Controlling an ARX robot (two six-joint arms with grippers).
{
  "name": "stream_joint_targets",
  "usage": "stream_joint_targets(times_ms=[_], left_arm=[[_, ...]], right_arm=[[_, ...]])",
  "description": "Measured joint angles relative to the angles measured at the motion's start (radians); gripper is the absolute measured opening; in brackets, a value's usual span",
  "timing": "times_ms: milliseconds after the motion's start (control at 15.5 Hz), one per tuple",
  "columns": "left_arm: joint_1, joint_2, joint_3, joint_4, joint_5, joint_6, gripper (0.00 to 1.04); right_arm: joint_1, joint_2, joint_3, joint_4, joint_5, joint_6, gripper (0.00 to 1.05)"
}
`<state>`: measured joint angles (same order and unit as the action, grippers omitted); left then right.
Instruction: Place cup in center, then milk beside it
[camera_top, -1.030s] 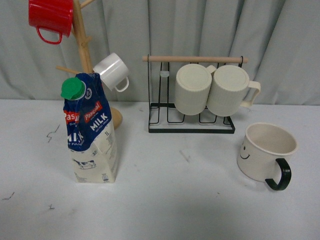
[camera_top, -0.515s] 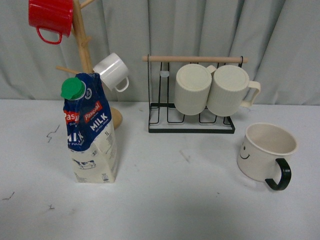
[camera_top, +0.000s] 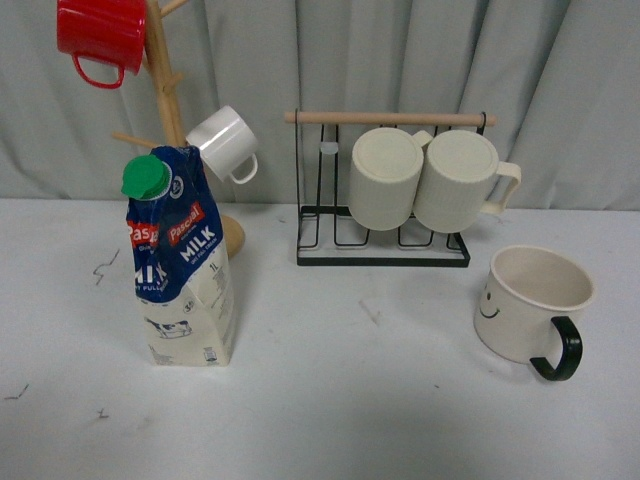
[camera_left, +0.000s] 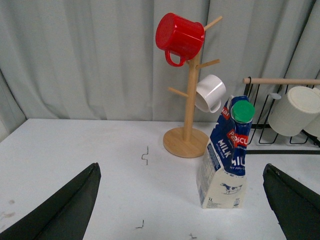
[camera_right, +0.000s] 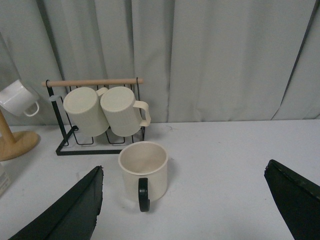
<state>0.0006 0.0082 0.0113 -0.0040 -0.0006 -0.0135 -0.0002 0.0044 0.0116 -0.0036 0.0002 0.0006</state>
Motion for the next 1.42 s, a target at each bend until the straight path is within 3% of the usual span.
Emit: stream_joint_targets(times_ms=[322,386,451,644,708,773,837,966,1417], left_arm=[[0.000,0.000,0.000,0.000,0.000,0.000,0.98],[0.000,0.000,0.000,0.000,0.000,0.000,0.98],[0.000,0.000,0.000,0.000,0.000,0.000,0.98],[0.000,0.000,0.000,0.000,0.000,0.000,0.98],[0.000,0.000,0.000,0.000,0.000,0.000,0.98],[0.000,0.000,0.000,0.000,0.000,0.000,0.98],[0.000,0.000,0.000,0.000,0.000,0.000,0.98],[0.000,0.000,0.000,0.000,0.000,0.000,0.98],[0.000,0.000,0.000,0.000,0.000,0.000,0.98]], right_arm=[[0.000,0.000,0.000,0.000,0.000,0.000,0.98],[-0.006,0.003,0.005,-0.024,-0.017,-0.002,0.98],[-0.030,0.089,0.035,-0.056,-0.100,-0.013,0.98],[-0.118,0.461,0.177,0.330,-0.131,-0.019,0.98],[-0.121,0.646,0.242,0.464,-0.090,-0.011,0.98],[-0.132,1.029,0.443,0.605,0.013,0.060,0.98],[-0.132,1.265,0.617,0.546,0.091,0.113,0.98],[-0.130,1.469,0.759,0.452,0.104,0.177,0.98],[0.000,1.837,1.035,0.068,-0.027,0.206,0.98]])
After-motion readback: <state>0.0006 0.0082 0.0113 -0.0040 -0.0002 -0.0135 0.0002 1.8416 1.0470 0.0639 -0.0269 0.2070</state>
